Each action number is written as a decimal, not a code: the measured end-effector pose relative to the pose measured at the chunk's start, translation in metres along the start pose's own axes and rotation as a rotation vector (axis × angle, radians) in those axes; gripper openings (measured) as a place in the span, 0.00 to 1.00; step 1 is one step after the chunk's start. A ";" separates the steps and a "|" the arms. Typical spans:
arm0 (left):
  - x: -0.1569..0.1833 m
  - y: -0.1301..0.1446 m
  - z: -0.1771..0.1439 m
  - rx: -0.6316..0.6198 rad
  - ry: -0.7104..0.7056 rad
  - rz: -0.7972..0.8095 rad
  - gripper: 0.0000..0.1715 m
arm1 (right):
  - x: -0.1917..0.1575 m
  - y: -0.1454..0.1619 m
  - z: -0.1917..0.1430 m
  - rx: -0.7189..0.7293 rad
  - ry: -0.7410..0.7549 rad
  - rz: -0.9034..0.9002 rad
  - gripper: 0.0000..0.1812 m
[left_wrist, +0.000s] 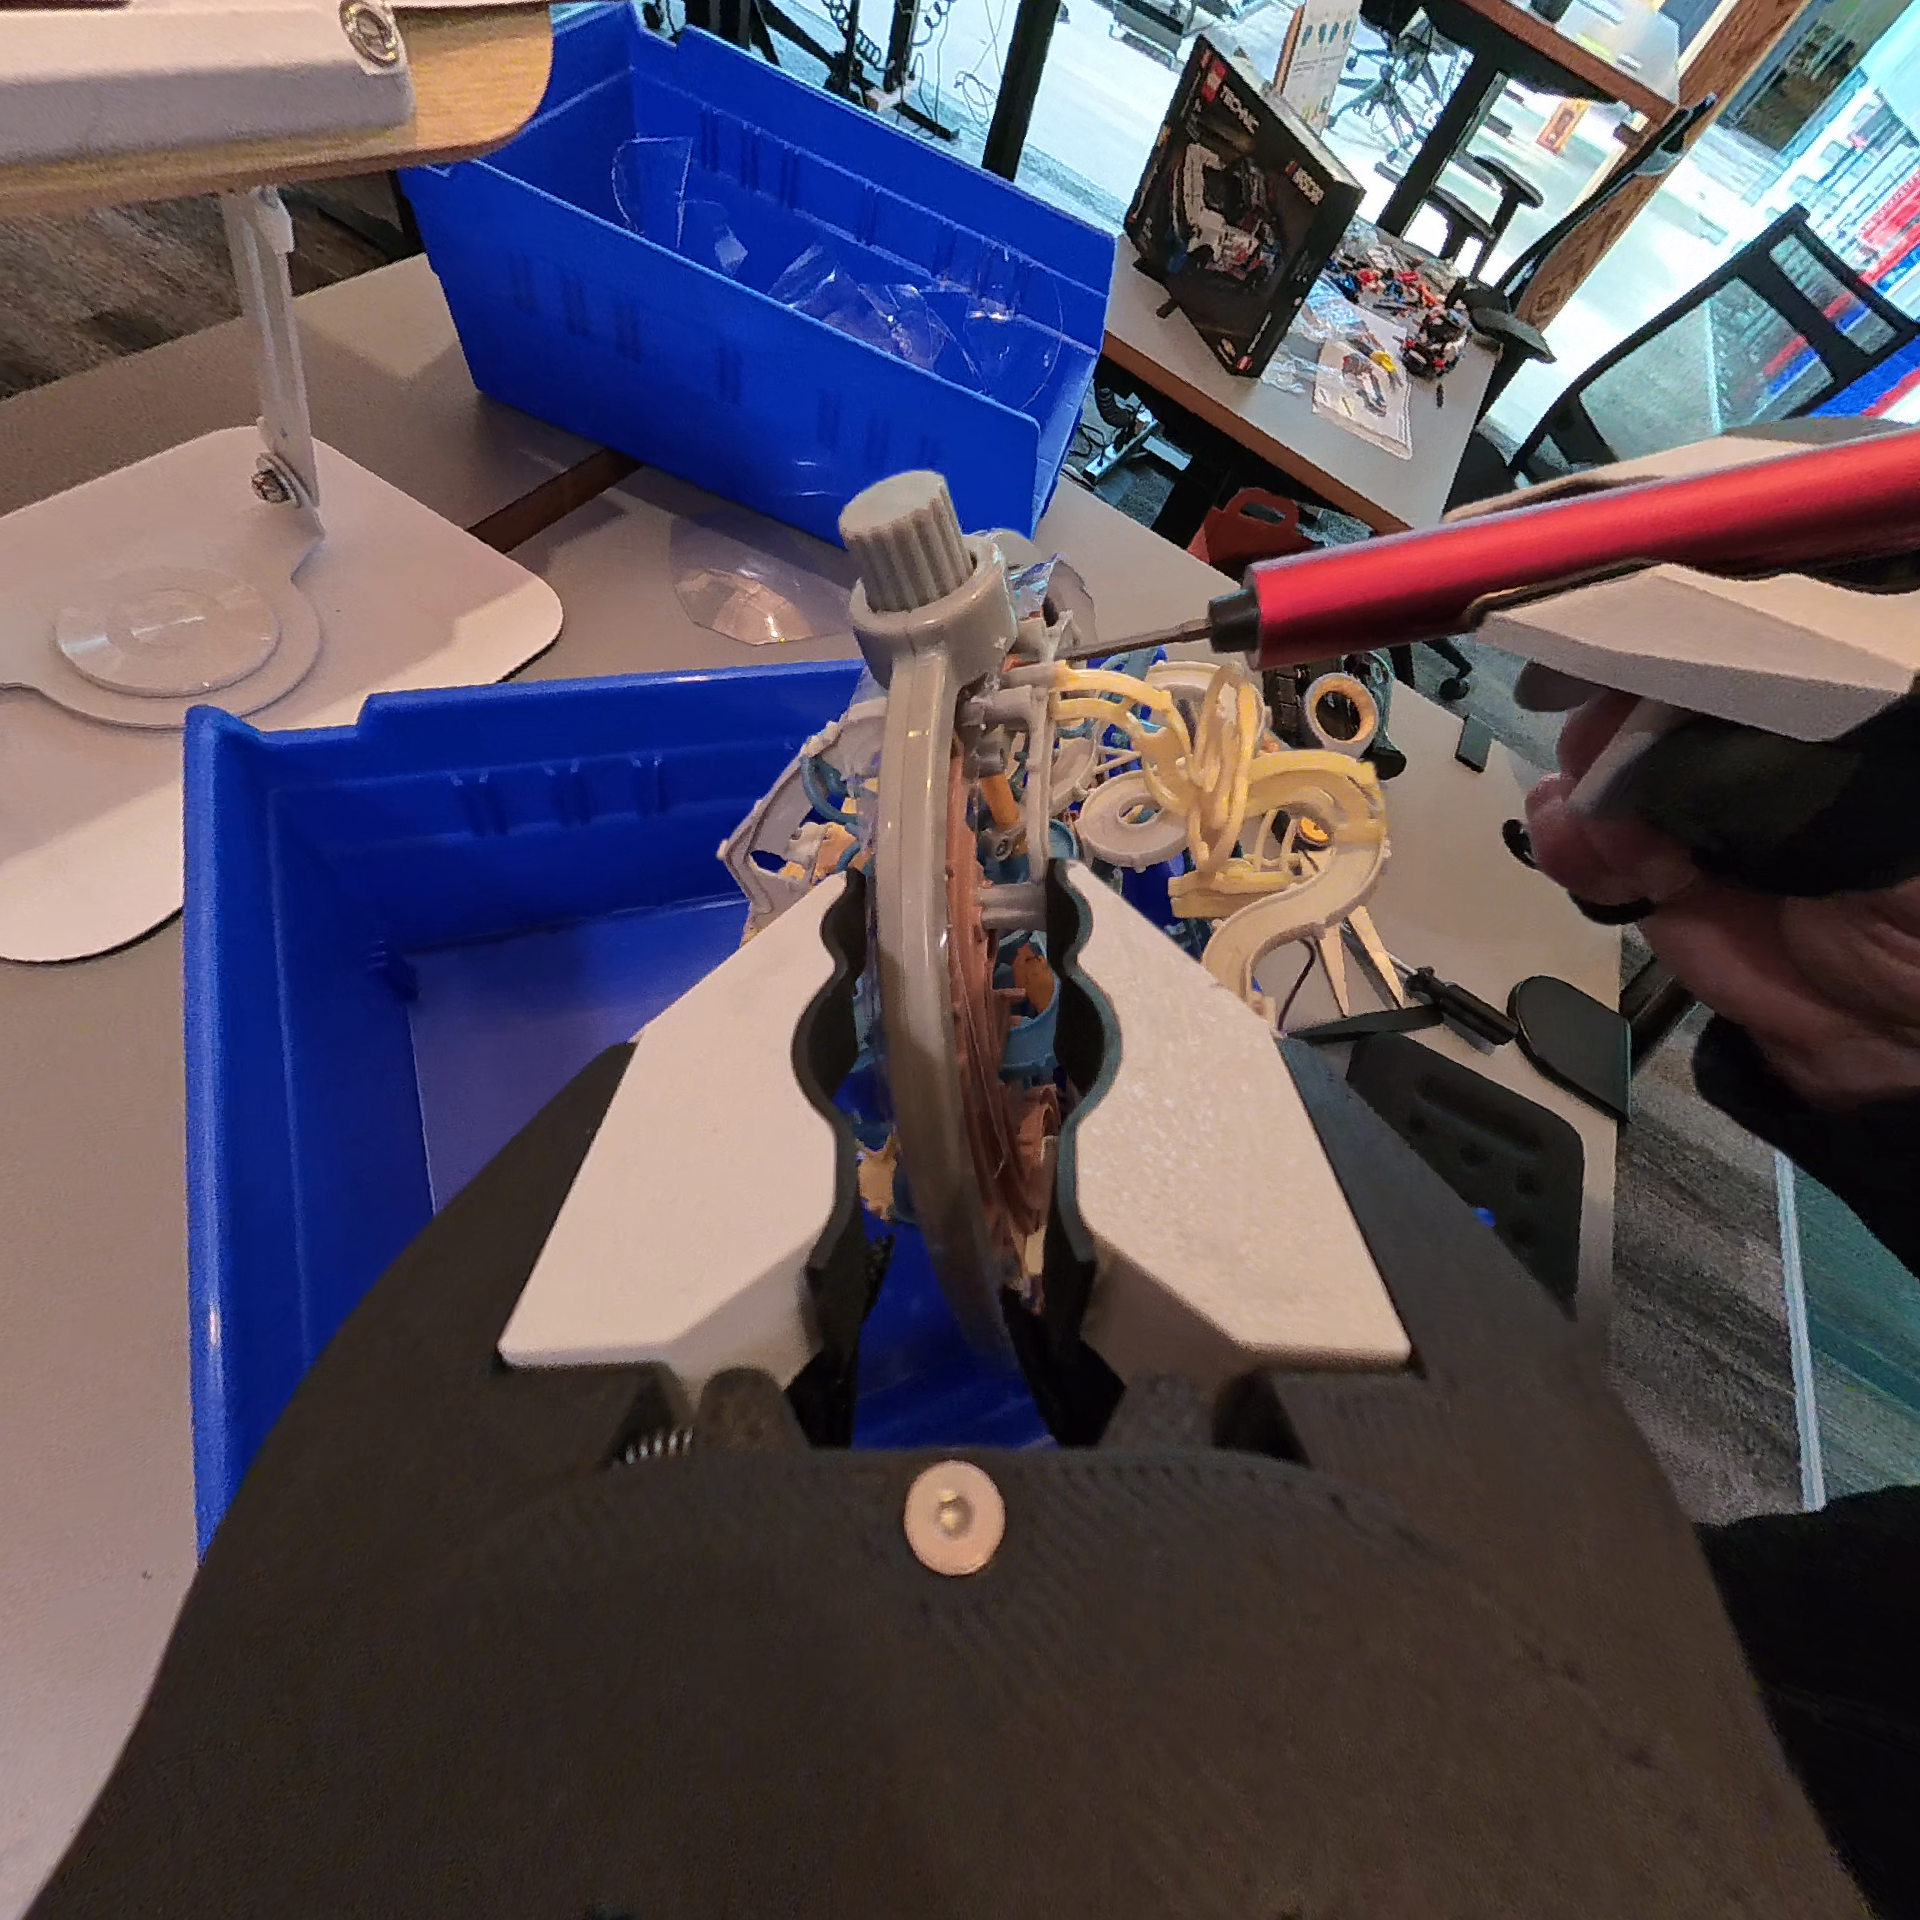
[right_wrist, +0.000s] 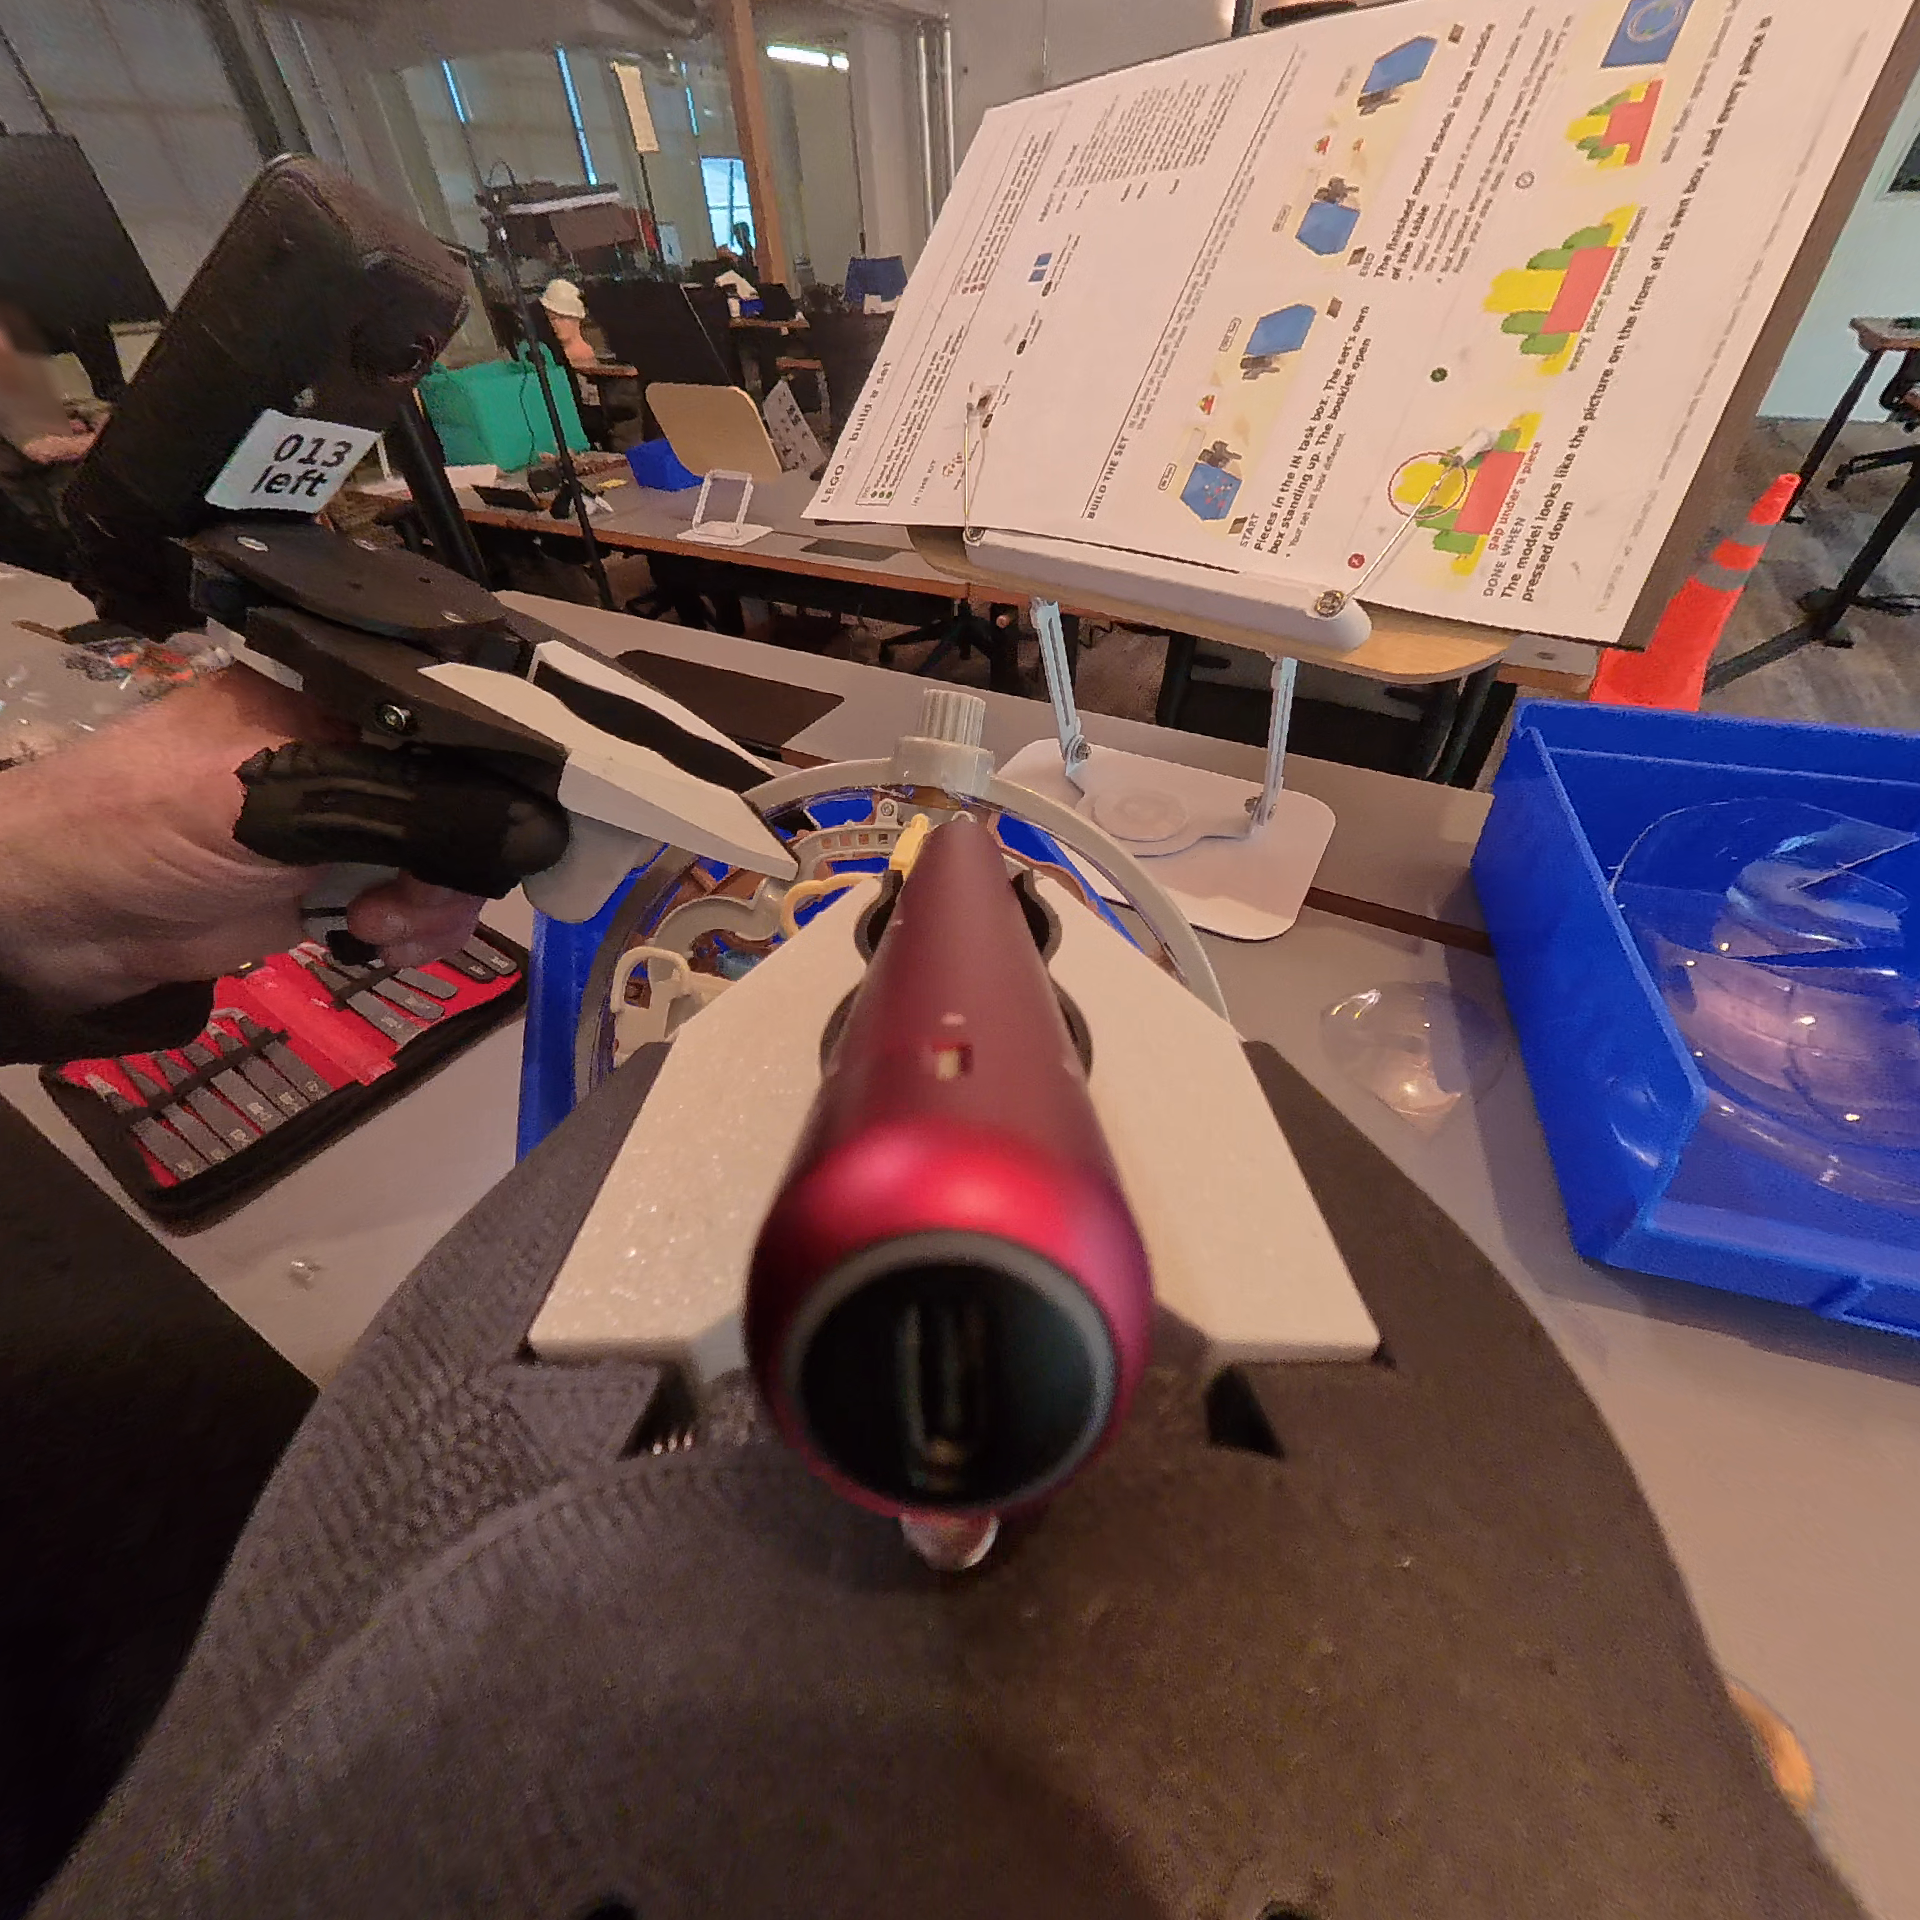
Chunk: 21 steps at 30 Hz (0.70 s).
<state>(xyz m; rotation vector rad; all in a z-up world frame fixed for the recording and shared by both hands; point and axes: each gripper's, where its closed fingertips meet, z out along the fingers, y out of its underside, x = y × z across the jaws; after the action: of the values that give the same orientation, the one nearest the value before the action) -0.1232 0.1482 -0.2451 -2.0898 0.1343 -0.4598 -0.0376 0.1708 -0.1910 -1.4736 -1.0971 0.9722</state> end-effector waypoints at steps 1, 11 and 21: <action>0.000 0.000 0.000 0.000 0.006 0.008 0.19 | 0.002 0.001 0.000 0.013 0.002 0.006 0.11; 0.009 0.000 0.003 0.000 0.236 0.009 0.24 | 0.020 0.003 -0.011 0.175 -0.050 0.204 0.11; -0.006 0.008 0.000 -0.053 0.331 0.060 0.29 | 0.013 -0.004 -0.010 0.183 -0.091 0.187 0.11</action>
<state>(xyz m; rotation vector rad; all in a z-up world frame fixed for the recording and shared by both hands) -0.1283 0.1461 -0.2533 -2.0405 0.4044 -0.7699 -0.0250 0.1809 -0.1859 -1.4109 -0.9195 1.2479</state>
